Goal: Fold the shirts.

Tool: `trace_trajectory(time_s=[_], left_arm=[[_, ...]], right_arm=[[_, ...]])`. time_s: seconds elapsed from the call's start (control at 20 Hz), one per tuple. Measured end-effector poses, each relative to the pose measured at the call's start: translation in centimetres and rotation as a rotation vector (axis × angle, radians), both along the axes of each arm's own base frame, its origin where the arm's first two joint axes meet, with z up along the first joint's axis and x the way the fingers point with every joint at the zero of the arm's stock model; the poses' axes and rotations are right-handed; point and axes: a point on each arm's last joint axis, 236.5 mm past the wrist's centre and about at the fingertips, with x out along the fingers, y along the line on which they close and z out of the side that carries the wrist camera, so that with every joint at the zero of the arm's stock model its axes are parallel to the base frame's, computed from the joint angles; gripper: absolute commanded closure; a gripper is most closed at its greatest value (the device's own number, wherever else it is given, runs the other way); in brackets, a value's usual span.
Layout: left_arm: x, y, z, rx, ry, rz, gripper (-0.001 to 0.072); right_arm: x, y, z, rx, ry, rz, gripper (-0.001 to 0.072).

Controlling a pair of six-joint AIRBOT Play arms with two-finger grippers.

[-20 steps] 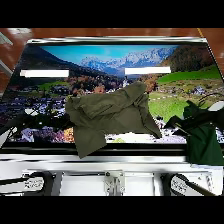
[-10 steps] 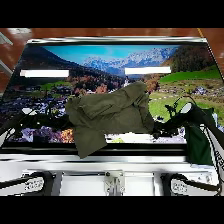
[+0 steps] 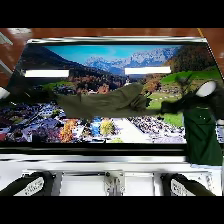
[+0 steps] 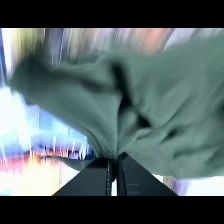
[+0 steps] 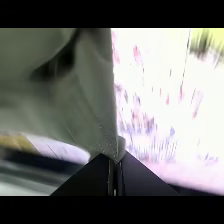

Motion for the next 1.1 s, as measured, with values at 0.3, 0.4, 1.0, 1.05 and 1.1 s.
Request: trace_trajectory(time_s=[0.3,0.4,1.0,1.05,1.1], left_arm=[[-8.9,0.9,36.5,0.107,-0.893,0.104,0.0669],[-15.0,1.0,43.1,0.129,-1.075,0.143,0.0669],[-20.3,3.4,33.4,0.394,-0.686,0.138,0.0668],[-19.3,3.7,31.1,0.399,-0.611,0.128,0.0668],[-18.1,4.1,28.9,0.402,-0.541,0.121,0.0668]], right_arm=[[-1.0,-0.5,30.9,-0.058,-0.861,-0.075,0.0647],[-4.8,-0.4,38.5,-0.049,-1.078,-0.114,0.0647],[-11.4,-1.1,36.0,-0.113,-0.897,-0.134,0.0647],[-10.4,-1.3,33.2,-0.112,-0.788,-0.130,0.0647],[-9.4,-1.4,30.4,-0.109,-0.690,-0.127,0.0647]])
